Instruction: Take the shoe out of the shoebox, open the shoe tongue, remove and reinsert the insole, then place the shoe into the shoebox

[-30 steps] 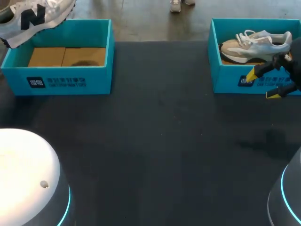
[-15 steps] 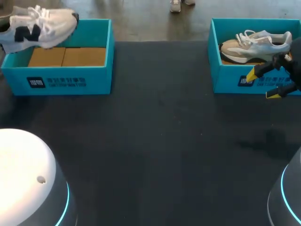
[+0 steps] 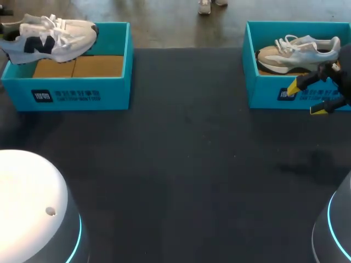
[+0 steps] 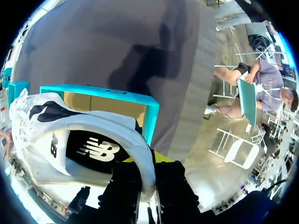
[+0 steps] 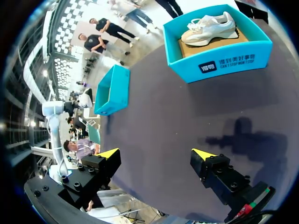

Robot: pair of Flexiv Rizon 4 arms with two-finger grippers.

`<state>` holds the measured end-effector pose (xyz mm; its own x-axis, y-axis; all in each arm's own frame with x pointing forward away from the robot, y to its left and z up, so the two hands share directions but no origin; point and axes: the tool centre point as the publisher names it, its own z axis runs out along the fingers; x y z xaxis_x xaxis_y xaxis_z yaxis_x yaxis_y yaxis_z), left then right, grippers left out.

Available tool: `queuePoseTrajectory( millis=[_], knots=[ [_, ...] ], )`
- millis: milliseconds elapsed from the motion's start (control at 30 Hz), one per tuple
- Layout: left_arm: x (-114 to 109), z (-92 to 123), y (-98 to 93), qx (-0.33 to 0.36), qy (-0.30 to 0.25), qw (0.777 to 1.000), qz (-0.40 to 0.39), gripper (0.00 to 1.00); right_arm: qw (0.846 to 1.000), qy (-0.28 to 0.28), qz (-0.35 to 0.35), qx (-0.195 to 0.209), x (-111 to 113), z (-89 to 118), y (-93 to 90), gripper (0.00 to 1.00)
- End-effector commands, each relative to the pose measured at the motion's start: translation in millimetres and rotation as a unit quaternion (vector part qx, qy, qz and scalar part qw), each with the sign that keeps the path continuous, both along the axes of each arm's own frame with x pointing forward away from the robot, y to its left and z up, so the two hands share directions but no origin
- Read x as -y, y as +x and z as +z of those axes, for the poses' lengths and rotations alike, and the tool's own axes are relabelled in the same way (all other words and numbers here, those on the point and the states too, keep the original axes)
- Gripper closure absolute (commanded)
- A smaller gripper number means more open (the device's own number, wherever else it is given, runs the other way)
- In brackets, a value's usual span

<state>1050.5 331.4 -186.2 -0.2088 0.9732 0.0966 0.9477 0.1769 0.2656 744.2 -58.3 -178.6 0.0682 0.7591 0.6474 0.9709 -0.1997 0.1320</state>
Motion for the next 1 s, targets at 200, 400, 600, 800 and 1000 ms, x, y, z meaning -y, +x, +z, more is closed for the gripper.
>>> queuePoseTrajectory(
  millis=[200,400,600,800,1000],
  knots=[
    [5.0,-5.9,13.7,-0.021,0.012,1.000,-0.020,1.00,1.000,-0.002,-0.001,-0.001,-0.8,0.0,-0.2,0.00],
    [6.4,-18.7,17.4,-0.032,0.019,0.999,-0.017,1.00,1.000,-0.002,-0.001,-0.001,-0.8,0.0,-0.2,0.00],
    [6.3,-23.7,21.5,-0.033,0.012,0.999,-0.017,1.00,1.000,-0.002,-0.001,-0.001,-0.8,0.0,-0.2,0.00],
    [9.9,-32.2,23.3,-0.035,0.007,0.999,-0.016,1.00,1.000,-0.002,-0.001,-0.001,-0.8,0.0,-0.2,0.00],
    [12.2,-39.3,30.0,-0.031,-0.007,0.999,-0.007,1.00,1.000,-0.002,-0.001,-0.001,-0.8,0.0,-0.2,0.00]
  ],
)
